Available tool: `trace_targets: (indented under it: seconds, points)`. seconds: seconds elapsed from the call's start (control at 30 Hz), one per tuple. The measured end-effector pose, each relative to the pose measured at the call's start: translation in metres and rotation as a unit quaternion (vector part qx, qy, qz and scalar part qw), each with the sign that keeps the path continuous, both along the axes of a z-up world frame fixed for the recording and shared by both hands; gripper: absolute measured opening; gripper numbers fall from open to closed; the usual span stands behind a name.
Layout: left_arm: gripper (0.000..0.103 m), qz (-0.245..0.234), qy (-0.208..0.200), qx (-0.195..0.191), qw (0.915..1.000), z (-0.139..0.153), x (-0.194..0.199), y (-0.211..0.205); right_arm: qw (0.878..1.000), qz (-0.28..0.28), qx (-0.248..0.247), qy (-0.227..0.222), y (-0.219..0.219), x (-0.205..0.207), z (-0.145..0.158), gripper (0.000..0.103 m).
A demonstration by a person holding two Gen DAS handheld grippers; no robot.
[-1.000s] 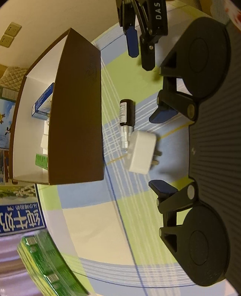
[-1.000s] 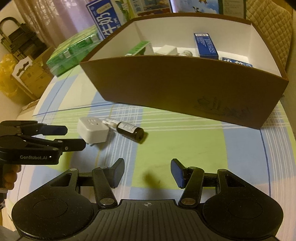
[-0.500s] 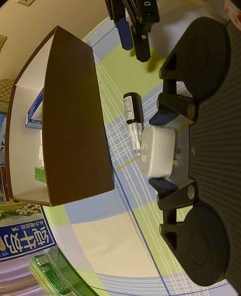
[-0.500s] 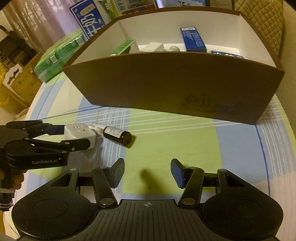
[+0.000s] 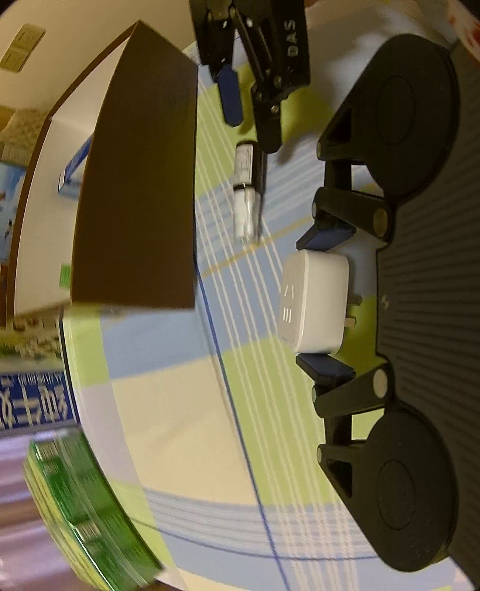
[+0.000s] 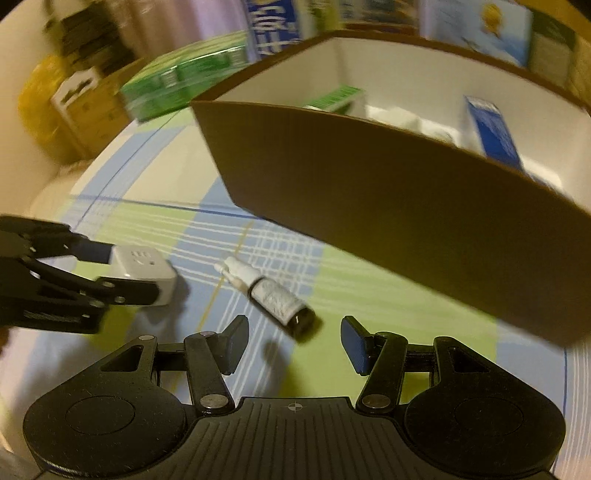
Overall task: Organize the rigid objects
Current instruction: 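Grasp the white plug charger with the left tool while the right tool grasps the spray bottle, then lift the charger and spray bottle and carry them over the brown box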
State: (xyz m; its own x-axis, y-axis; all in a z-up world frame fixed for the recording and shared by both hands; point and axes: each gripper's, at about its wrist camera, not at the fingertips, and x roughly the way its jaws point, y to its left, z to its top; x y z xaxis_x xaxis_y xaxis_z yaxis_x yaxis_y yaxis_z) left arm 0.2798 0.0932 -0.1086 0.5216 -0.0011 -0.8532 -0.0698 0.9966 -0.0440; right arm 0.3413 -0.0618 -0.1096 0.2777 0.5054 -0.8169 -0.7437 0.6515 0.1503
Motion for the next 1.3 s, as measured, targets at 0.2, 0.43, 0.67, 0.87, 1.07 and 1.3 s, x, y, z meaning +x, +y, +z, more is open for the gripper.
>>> trace_targets:
  seconds: [0.2, 0.43, 0.67, 0.87, 1.07, 1.3]
  points:
    - [0.055, 0.024, 0.004, -0.005, 0.9997, 0.002, -0.012, 0.009, 0.996, 0.071, -0.029, -0.037, 0.025, 0.0, -0.014, 0.052]
    - [0.055, 0.036, 0.006, -0.009, 0.9993, 0.003, -0.018, 0.006, 0.992, 0.103, -0.049, -0.045, 0.036, -0.013, -0.021, 0.02]
    - [0.055, 0.039, 0.012, -0.013, 0.9991, 0.003, -0.024, 0.001, 0.997, 0.062, -0.041, 0.011, 0.021, -0.026, -0.017, 0.02]
    - [0.055, 0.027, 0.018, -0.02, 0.9993, 0.003, -0.031, -0.015, 0.998, 0.034, -0.042, 0.032, 0.002, -0.043, -0.013, 0.02]
    - [0.055, 0.018, 0.025, -0.018, 0.9994, 0.003, -0.033, -0.028, 0.998, 0.015, -0.043, 0.031, -0.002, -0.045, -0.01, 0.021]
    - [0.055, 0.022, 0.028, -0.019, 0.9992, 0.003, -0.037, -0.029, 0.999, 0.017, -0.051, 0.006, 0.007, -0.05, -0.012, 0.021]
